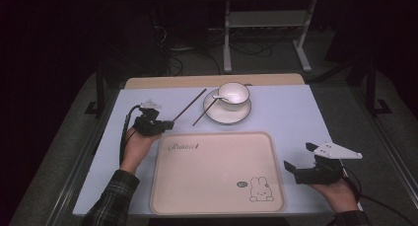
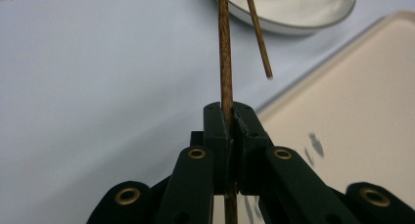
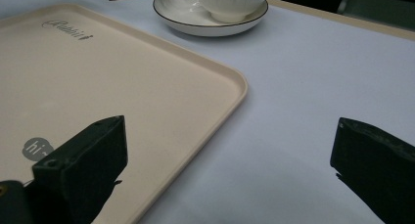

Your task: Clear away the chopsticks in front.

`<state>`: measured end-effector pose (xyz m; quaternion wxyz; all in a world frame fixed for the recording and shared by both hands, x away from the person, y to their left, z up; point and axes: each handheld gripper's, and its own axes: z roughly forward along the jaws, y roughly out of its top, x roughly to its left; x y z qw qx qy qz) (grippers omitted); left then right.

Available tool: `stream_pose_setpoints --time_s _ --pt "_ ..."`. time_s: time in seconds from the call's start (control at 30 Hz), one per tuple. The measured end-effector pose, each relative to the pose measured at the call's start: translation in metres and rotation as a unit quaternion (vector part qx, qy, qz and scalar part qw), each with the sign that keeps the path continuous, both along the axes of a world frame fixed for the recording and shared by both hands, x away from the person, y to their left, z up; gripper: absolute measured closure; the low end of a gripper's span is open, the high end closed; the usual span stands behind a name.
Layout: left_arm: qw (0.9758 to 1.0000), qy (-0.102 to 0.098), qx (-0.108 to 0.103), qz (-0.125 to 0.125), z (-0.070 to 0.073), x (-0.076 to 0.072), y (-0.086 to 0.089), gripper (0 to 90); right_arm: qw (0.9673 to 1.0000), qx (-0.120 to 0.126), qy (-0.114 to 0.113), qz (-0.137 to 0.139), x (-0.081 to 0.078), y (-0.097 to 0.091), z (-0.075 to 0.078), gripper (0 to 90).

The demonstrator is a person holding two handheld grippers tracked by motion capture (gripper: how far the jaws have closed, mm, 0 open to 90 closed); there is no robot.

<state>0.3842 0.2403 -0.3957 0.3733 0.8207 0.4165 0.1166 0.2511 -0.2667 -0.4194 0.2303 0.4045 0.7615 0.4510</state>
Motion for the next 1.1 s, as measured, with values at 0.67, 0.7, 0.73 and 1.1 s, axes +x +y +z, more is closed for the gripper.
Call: stream_pose_setpoints --time_s 0.67,0.7,0.73,1.1 --pt "0.9971 0.037 -0.036 -0.056 -0.007 -0.088 0.004 85.2 1.0 -0.005 0.0 0.001 0.0 0.002 0.0 0.0" --pt "0.9969 0.039 -0.035 -0.059 -0.008 -0.092 0.003 85.2 1.0 -0.005 0.0 0.002 0.0 0.002 0.0 0.0" --pt "0.9967 0.041 -0.032 -0.062 -0.01 -0.095 0.002 85.2 1.0 -0.005 0.0 0.002 0.0 0.002 0.0 0.0" --pt "0.9948 0.061 0.01 -0.081 -0.027 -0.099 -0.014 85.1 1.0 -0.007 0.001 0.003 0.001 0.003 0.0 0.0"
